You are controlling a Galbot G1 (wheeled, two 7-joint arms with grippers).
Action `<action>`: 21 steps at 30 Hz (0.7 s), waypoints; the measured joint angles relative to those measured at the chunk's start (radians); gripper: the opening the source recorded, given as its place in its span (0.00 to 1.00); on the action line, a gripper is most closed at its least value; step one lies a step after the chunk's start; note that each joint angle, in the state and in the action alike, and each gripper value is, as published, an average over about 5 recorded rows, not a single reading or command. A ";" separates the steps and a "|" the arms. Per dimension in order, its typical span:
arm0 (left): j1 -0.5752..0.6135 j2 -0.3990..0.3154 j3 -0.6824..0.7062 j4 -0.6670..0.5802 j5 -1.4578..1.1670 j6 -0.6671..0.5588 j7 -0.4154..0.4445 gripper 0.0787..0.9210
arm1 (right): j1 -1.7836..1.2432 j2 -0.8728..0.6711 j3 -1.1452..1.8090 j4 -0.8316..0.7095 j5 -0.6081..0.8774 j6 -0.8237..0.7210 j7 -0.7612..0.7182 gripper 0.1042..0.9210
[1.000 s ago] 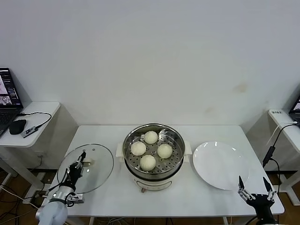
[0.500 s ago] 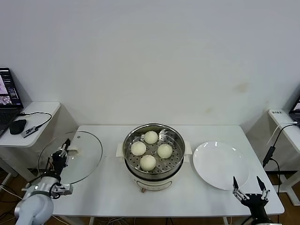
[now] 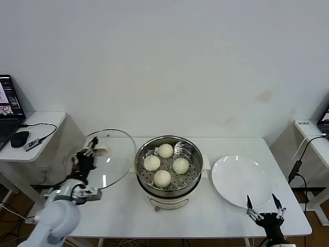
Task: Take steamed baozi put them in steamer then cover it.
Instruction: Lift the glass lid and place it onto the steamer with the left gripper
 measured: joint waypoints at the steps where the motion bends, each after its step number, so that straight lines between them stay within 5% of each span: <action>1: -0.018 -0.005 0.028 -0.004 0.005 0.019 0.008 0.07 | 0.002 0.002 -0.004 -0.003 -0.009 0.000 0.001 0.88; 21: -0.318 -0.266 0.459 0.087 0.342 0.262 0.231 0.07 | 0.041 0.018 -0.070 -0.074 -0.139 0.002 0.006 0.88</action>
